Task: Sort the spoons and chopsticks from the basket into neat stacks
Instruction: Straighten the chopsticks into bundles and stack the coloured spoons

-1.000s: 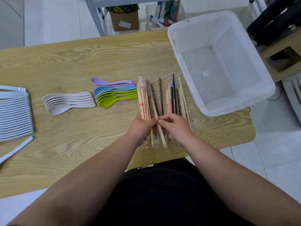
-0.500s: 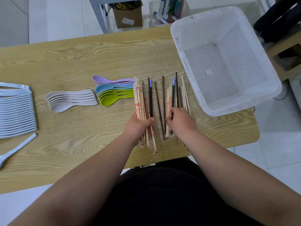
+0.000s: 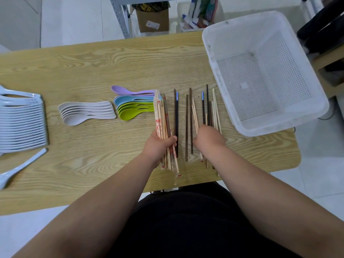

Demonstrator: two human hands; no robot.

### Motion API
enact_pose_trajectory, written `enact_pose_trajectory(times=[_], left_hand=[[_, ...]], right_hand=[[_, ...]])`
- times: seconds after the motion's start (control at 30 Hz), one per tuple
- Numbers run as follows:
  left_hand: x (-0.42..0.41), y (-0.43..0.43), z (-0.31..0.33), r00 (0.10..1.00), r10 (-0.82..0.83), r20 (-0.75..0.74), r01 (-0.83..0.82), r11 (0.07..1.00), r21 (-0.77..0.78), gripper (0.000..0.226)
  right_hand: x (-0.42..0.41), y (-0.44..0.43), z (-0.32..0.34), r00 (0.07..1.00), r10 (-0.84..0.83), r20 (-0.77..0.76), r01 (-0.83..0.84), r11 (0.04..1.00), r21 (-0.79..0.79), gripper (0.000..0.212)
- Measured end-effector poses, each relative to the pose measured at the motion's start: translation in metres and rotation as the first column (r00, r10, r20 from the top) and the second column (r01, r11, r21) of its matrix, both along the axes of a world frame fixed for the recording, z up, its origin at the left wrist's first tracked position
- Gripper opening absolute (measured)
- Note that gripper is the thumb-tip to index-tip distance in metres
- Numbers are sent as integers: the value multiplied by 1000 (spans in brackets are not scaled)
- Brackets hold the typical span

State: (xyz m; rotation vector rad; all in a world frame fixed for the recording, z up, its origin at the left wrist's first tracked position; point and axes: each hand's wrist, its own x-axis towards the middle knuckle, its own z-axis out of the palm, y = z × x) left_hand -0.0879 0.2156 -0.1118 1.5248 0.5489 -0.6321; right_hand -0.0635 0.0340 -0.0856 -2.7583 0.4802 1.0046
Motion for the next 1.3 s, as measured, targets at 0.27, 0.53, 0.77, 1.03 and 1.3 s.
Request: enact_pose_trajectory(times=[0.27,0.53,0.77,1.03,1.3], left_hand=[[4,-5,6,1000,-12,6,12,1000,-13,43],[3,-22,12,997,-34,64,41,994,-105,48],[4,-18,10,997,64,-39,-67,995,-77,44],[0,-13,4,998,52,-46,-54,998,-45,36],[-4,-18,6,1000,-7,-18,6,999,-49,28]], right_hand=[[-13,-4,20,961,-257,100,201,902,381,19],[-43,8,18,898,-429,101,244,673,698,22],[-50,-21,16,940,-299,166,153,802,578,24],[-60,-45,-4,993,-94,78,78,980,183,23],[-51,-27,-4,1000,-27,12,26,997,77,10]])
